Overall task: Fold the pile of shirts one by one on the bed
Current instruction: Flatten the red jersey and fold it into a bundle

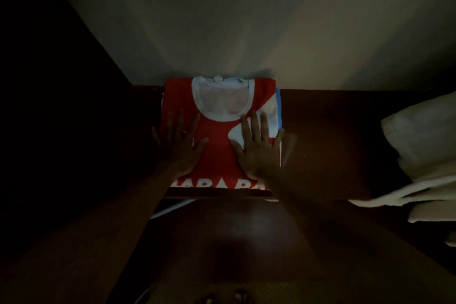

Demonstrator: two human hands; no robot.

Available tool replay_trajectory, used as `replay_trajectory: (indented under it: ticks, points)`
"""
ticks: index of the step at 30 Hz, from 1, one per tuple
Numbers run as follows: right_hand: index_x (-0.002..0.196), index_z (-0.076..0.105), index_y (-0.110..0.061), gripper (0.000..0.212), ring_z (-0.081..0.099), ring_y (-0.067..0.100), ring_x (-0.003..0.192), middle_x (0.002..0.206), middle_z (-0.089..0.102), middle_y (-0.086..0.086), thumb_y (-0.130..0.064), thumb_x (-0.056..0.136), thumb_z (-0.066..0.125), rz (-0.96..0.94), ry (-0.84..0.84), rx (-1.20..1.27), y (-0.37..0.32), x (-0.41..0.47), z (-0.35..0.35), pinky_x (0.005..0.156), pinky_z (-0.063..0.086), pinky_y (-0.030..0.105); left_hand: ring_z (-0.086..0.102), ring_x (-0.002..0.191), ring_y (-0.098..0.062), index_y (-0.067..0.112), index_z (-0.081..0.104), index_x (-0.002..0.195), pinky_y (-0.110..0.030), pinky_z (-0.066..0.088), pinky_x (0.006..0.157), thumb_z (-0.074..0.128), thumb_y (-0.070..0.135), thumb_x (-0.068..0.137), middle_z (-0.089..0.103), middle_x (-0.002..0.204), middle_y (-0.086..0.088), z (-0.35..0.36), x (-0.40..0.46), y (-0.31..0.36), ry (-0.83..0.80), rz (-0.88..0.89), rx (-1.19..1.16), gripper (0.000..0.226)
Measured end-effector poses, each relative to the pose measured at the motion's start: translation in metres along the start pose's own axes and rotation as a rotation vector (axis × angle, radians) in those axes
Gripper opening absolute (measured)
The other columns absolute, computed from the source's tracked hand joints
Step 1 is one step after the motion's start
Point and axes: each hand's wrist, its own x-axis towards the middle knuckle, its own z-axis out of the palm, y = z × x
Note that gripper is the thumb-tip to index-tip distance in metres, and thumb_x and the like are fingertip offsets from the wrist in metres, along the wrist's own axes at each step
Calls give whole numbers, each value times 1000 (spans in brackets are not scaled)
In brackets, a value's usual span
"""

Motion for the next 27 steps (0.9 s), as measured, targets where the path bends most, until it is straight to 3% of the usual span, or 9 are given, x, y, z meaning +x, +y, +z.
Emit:
replay_trajectory:
  ticks: [3, 7, 10, 13, 16, 18, 23, 27]
  points:
    - [155, -16, -29, 71, -34, 20, 144, 159, -32, 0, -62, 101, 15, 8, -113, -13, -5, -5, -33, 113, -16, 66, -22, 150, -25, 41, -7, 155, -65, -17, 114, 18, 61, 100, -14, 166, -1, -34, -3, 8, -109, -19, 73, 64]
    - [158, -1, -23, 63, -24, 25, 149, 164, -16, 2, -50, 105, 17, 13, -123, -33, -20, -19, -113, 116, -12, 64, -1, 153, -23, 35, 24, 154, -65, -11, 113, 27, 54, 102, 15, 165, 1, -109, -15, 26, -51, 27, 0, 56]
    - [156, 22, -15, 64, 2, 29, 152, 165, 14, 6, -50, 102, 17, 26, -87, 54, -31, -28, -203, 119, 5, 59, 24, 148, -24, 28, 35, 150, -51, 12, 120, 38, 51, 101, 30, 160, -2, -193, -27, 44, -53, 69, -70, 55]
    - [151, 35, -19, 53, 24, 24, 148, 158, 33, 3, -45, 105, 26, 55, -2, 184, -45, -44, -320, 120, 17, 48, 24, 149, -21, 26, 30, 154, -38, 21, 120, 40, 55, 100, 23, 163, -3, -310, -51, 75, -51, 35, -171, 62]
    - [137, 54, -19, 41, 50, 26, 129, 140, 56, 6, -38, 104, 39, 24, 136, 184, -63, -79, -444, 105, 41, 39, 33, 144, -23, 19, 36, 152, -32, 30, 116, 46, 53, 99, 34, 158, -6, -428, -92, 114, 95, 70, -190, 64]
    - [124, 63, -16, 34, 57, 31, 117, 127, 64, 11, -32, 102, 43, 24, 196, 182, -75, -106, -519, 94, 49, 37, 40, 139, -26, 15, 41, 148, -33, 35, 112, 50, 50, 98, 44, 151, -10, -493, -122, 139, 146, 100, -180, 61]
    - [108, 72, -18, 29, 62, 33, 106, 117, 67, 11, -27, 93, 48, 66, 311, 185, -97, -180, -662, 88, 49, 35, 58, 118, -28, 15, 60, 126, -31, 47, 96, 59, 49, 93, 63, 125, -11, -624, -198, 197, 250, 215, -214, 47]
    - [106, 73, -20, 28, 65, 26, 105, 116, 70, 4, -27, 90, 51, 86, 349, 140, -97, -228, -729, 89, 53, 32, 63, 102, -25, 25, 62, 82, -24, 42, 76, 64, 45, 89, 65, 97, -3, -688, -240, 229, 236, 326, -207, 21]
